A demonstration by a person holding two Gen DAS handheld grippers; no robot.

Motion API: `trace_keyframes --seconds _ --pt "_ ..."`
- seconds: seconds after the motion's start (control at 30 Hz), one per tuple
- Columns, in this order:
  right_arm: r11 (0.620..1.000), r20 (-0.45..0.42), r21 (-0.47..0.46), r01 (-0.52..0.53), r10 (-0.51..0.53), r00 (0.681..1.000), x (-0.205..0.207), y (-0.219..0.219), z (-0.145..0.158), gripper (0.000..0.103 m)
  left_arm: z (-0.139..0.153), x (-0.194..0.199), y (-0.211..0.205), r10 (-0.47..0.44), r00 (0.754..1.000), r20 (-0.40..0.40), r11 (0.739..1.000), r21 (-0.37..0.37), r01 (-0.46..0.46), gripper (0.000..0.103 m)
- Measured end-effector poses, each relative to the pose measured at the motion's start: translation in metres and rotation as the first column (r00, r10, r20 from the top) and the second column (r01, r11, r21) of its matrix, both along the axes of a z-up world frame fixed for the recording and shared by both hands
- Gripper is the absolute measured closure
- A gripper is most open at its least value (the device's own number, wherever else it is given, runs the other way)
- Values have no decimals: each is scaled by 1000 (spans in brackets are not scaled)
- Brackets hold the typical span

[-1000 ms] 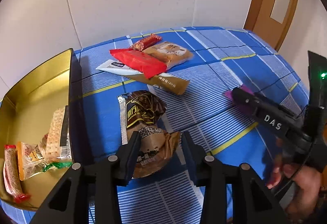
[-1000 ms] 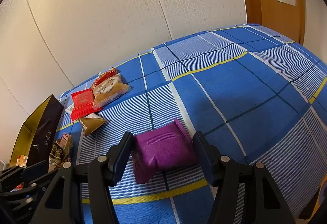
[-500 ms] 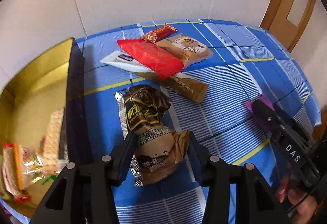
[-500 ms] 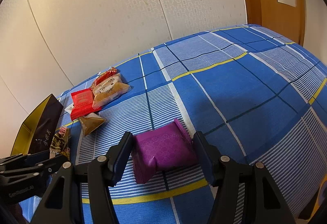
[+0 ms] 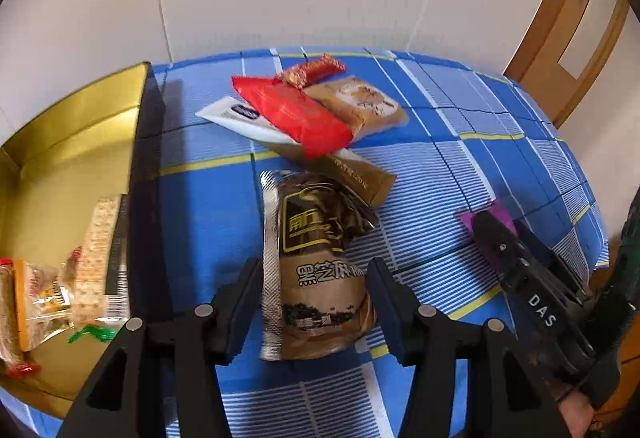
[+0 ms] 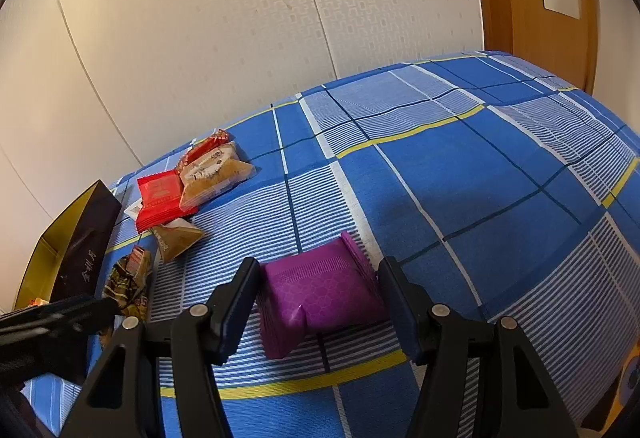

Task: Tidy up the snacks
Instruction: 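Grasp the dark brown sesame bag with the left gripper and lift it, then carry the brown bag into the gold tray and open the left gripper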

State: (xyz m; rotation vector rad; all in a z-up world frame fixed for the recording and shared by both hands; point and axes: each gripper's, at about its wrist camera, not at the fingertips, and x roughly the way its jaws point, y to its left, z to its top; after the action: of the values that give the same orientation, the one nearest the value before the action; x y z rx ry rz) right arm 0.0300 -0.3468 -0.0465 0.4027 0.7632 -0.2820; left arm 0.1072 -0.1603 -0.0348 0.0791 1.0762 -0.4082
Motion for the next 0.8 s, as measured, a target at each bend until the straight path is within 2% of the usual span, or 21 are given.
trace_keyframes --seconds 0.07,0.17,0.23,0.37,0.8 --pt "1000 0 -2 -2 2 1000 0 1 0 41 -7 1 1 1 1000 -31 1000 -21 -1 48" --pt "1000 -1 -7 -3 3 1000 0 1 0 41 -17 -2 2 -2 999 -42 1000 -6 2 48" --pt "1000 -2 -11 -5 5 1000 0 1 -1 40 -15 -8 0 -26 1000 -1 1000 10 26 49" --pt "1000 -3 -18 -9 9 1000 0 2 -1 40 -11 -19 -1 -59 996 60 998 36 57 58" --pt "998 -14 -61 -12 11 1000 1 7 -1 41 -2 -41 9 -58 993 107 998 38 55 68"
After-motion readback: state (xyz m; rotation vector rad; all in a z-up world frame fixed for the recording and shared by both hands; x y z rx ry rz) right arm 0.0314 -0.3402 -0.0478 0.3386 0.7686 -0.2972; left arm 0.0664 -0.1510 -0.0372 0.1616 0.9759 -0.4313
